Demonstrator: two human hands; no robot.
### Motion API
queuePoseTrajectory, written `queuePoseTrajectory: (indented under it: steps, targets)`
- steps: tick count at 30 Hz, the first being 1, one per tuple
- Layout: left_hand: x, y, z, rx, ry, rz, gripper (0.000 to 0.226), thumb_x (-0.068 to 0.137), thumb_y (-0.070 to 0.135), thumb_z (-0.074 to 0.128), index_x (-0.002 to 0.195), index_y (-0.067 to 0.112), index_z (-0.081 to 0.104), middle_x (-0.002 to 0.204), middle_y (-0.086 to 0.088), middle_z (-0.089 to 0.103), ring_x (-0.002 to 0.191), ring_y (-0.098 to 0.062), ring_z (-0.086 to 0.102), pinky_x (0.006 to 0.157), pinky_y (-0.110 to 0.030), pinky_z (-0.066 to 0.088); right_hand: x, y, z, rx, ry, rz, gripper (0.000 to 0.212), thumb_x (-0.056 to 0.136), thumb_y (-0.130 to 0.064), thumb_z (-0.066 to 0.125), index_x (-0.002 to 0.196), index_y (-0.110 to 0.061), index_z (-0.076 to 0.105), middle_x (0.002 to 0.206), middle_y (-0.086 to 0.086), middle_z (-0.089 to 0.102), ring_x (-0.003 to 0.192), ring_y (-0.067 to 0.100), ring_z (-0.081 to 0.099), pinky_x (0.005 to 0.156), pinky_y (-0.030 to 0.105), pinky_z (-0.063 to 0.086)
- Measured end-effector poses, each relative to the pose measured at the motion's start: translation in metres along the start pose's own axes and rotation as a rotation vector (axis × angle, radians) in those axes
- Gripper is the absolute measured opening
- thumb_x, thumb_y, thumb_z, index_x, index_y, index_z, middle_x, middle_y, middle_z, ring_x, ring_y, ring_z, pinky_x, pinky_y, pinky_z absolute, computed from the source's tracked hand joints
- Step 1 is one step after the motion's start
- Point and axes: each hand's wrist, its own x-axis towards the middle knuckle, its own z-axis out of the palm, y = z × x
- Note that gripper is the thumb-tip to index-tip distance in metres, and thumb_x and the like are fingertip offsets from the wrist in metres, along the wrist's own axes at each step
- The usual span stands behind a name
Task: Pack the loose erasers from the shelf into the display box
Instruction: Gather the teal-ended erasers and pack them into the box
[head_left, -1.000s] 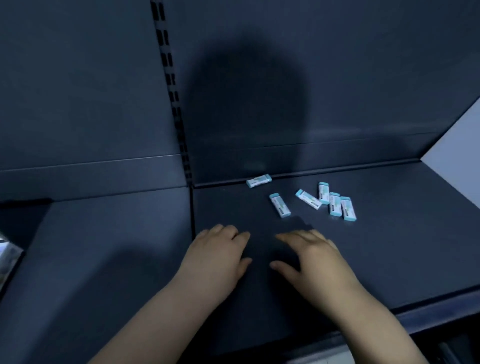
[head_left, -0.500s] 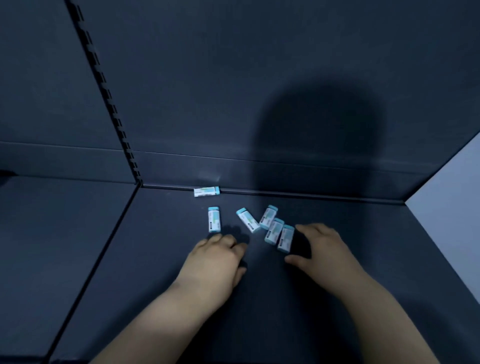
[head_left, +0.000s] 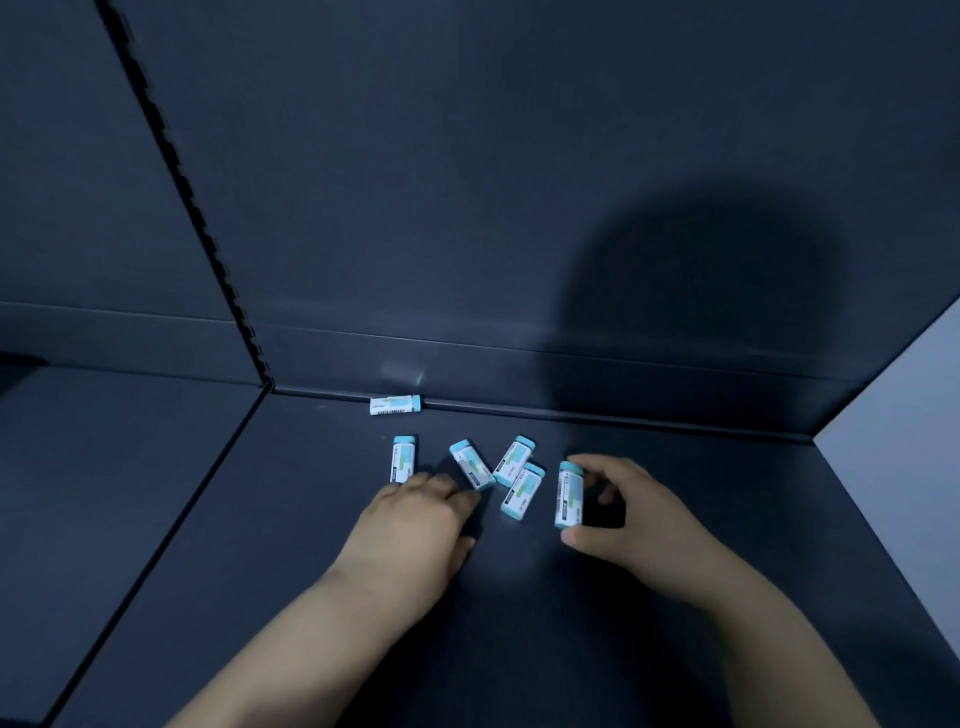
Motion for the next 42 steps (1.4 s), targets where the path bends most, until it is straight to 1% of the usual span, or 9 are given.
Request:
queuePoseTrajectory:
  steps: [8,12,16,18,25,30,34,39,42]
  targets:
    - [0.056,0.008,0.0,0.011,-0.146,0.191,0.074,0.089,0.03,0.057,0.149,0.028,0.012,0.154,0.013,0.006,0.139,-0.013,0.005,0.109,-0.03,0.013,-0.011,-0.001,-0.004,-0.007,0.051,0.03,0.06,0.071,-0.023,0.077,0.116,-0.043,0.042,0.108,-0.017,0.047,0.097,-0.002,0.047,0.076,-0.003,0.032]
    - [0.076,0.008,-0.003,-0.021,-0.248,0.164,0.071,0.084,0.035,0.063,0.144,0.033,0.026,0.145,0.006,0.018,0.132,-0.018,0.016,0.106,-0.031,0.017,-0.016,0.002,0.003,-0.053,0.028,0.078,0.065,0.073,-0.028,0.073,0.128,-0.037,0.04,0.108,-0.021,0.043,0.101,-0.002,0.044,0.078,0.0,0.033]
    - [0.077,0.006,-0.006,-0.077,-0.248,0.173,0.066,0.076,0.037,0.071,0.133,0.032,0.04,0.129,0.006,0.03,0.122,-0.016,0.027,0.099,-0.027,0.021,-0.019,0.003,0.008,-0.184,0.033,0.101,0.069,0.076,-0.033,0.07,0.136,-0.029,0.036,0.119,-0.01,0.04,0.115,0.008,0.036,0.1,0.019,0.032]
    - [0.071,0.003,-0.004,-0.125,-0.242,0.164,0.065,0.073,0.04,0.073,0.129,0.03,0.043,0.126,0.008,0.036,0.12,-0.014,0.03,0.096,-0.026,0.022,-0.018,0.0,0.013,-0.245,0.022,0.099,0.07,0.075,-0.038,0.069,0.137,-0.029,0.036,0.121,-0.007,0.037,0.117,0.01,0.033,0.104,0.022,0.03]
    - [0.043,-0.01,-0.004,-0.205,-0.208,0.098,0.06,0.071,0.039,0.075,0.122,0.035,0.046,0.107,0.015,0.043,0.112,-0.009,0.037,0.098,-0.027,0.028,-0.003,-0.016,0.032,-0.198,-0.018,0.032,0.037,0.074,-0.027,0.063,0.11,-0.024,0.05,0.099,-0.007,0.053,0.098,0.012,0.047,0.091,0.029,0.036]
    - [0.033,-0.016,-0.001,-0.274,-0.236,0.037,0.055,0.068,0.039,0.078,0.116,0.033,0.052,0.102,0.015,0.05,0.102,-0.008,0.045,0.095,-0.028,0.037,0.001,-0.011,0.037,-0.165,-0.009,0.049,0.058,0.075,-0.033,0.062,0.127,-0.03,0.037,0.099,-0.017,0.055,0.098,0.005,0.048,0.094,0.025,0.025]
    - [0.028,-0.017,-0.003,-0.343,-0.247,-0.007,0.051,0.066,0.035,0.079,0.111,0.031,0.056,0.093,0.016,0.051,0.091,-0.005,0.05,0.089,-0.025,0.042,0.001,-0.006,0.035,-0.337,0.034,0.039,0.063,0.073,-0.046,0.062,0.131,-0.038,0.038,0.117,-0.01,0.042,0.114,0.011,0.036,0.099,0.028,0.024]
    - [0.02,-0.019,-0.003,-0.349,-0.237,-0.052,0.05,0.066,0.041,0.079,0.109,0.037,0.054,0.093,0.017,0.051,0.09,0.001,0.048,0.092,-0.026,0.037,-0.007,0.004,0.03,-0.334,0.015,0.092,0.067,0.072,-0.056,0.061,0.133,-0.043,0.036,0.109,-0.009,0.032,0.115,0.012,0.031,0.093,0.026,0.019]
    - [0.017,-0.019,-0.002,-0.297,-0.228,-0.065,0.05,0.067,0.045,0.077,0.109,0.041,0.052,0.093,0.018,0.049,0.091,0.002,0.047,0.089,-0.024,0.032,-0.012,0.007,0.028,-0.369,0.005,0.092,0.073,0.071,-0.06,0.061,0.135,-0.041,0.032,0.117,-0.008,0.035,0.118,0.013,0.03,0.094,0.028,0.019]
